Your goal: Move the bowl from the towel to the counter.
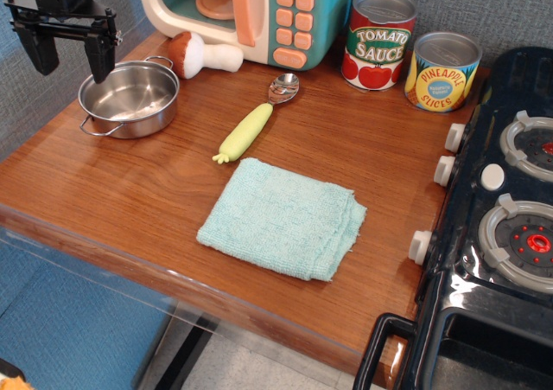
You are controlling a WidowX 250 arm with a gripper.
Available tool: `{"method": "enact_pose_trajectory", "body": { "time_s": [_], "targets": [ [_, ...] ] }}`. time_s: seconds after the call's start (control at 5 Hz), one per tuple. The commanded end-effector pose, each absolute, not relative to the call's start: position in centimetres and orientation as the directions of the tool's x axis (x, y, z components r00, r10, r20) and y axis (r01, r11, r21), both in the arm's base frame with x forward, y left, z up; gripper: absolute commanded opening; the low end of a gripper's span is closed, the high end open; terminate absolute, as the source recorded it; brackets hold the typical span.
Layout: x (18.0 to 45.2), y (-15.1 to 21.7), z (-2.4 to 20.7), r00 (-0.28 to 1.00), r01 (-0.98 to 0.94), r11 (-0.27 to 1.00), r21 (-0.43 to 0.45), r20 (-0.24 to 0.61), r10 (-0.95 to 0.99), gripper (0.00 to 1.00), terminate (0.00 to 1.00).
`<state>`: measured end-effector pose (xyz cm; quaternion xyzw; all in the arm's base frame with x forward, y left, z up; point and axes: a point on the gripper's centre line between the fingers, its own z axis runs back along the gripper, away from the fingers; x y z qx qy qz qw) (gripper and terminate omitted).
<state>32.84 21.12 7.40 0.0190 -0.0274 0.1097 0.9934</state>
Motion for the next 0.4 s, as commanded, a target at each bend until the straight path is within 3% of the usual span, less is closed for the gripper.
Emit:
{"method": "enact_pose_trajectory", "body": {
  "time_s": [0.0,0.2],
  "targets": [
    [33.1,21.53,11.0,0.989,-0.093,0.995,0.042,0.115,0.088,1.0,0.0],
    [33.1,21.53,11.0,0.989,-0.093,0.995,0.042,0.115,0.088,1.0,1.0]
  ]
}}
